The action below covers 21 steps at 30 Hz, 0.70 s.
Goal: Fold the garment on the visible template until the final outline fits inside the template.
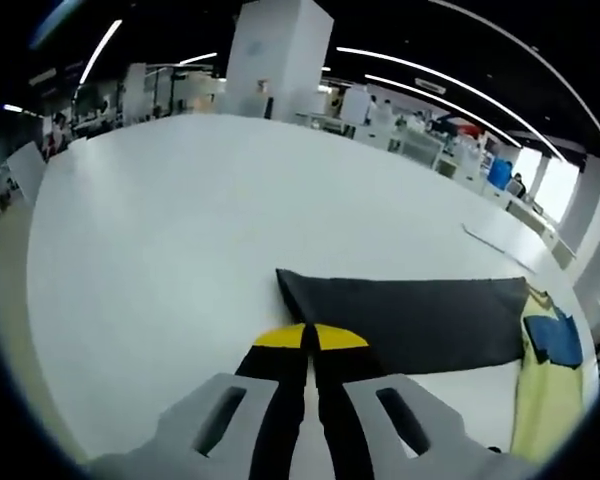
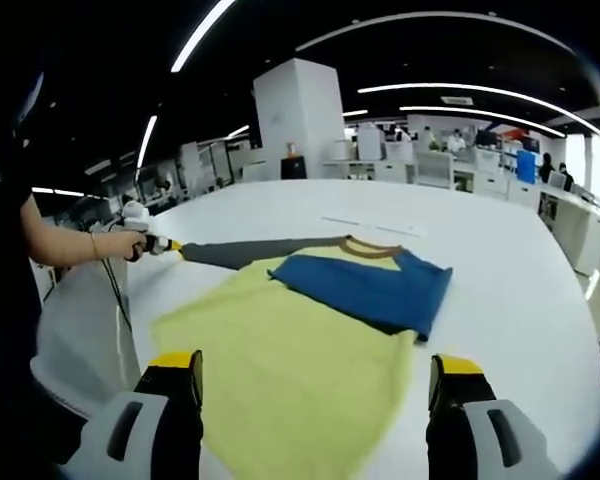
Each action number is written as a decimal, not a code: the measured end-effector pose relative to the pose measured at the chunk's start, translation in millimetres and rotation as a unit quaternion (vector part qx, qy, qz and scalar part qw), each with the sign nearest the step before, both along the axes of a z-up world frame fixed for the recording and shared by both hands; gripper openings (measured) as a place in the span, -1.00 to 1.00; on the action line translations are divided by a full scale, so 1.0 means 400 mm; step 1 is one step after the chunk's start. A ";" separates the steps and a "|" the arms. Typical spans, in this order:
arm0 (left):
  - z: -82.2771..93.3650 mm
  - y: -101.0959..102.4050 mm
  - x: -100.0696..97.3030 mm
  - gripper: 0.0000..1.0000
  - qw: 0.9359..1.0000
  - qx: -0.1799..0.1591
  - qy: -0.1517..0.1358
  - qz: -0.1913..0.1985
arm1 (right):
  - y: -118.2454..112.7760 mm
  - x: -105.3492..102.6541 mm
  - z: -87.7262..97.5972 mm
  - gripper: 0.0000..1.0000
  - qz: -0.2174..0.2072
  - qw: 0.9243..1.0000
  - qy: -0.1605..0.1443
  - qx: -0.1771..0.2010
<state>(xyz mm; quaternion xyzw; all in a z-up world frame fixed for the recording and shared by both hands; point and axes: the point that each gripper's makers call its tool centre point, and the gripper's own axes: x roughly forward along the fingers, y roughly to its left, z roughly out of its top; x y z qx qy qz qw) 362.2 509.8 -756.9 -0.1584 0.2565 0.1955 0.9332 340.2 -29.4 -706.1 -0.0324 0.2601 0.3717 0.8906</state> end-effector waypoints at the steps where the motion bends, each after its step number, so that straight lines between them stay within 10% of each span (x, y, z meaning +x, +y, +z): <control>1: 0.004 -0.002 0.002 -1.00 1.000 0.000 -0.003 -0.001 | 0.000 0.000 0.001 0.87 0.000 1.000 0.000 0.000; 21: 0.092 -0.106 0.093 -1.00 0.996 -0.011 -0.059 -0.061 | 0.014 -0.011 -0.001 0.88 0.008 1.000 0.001 0.004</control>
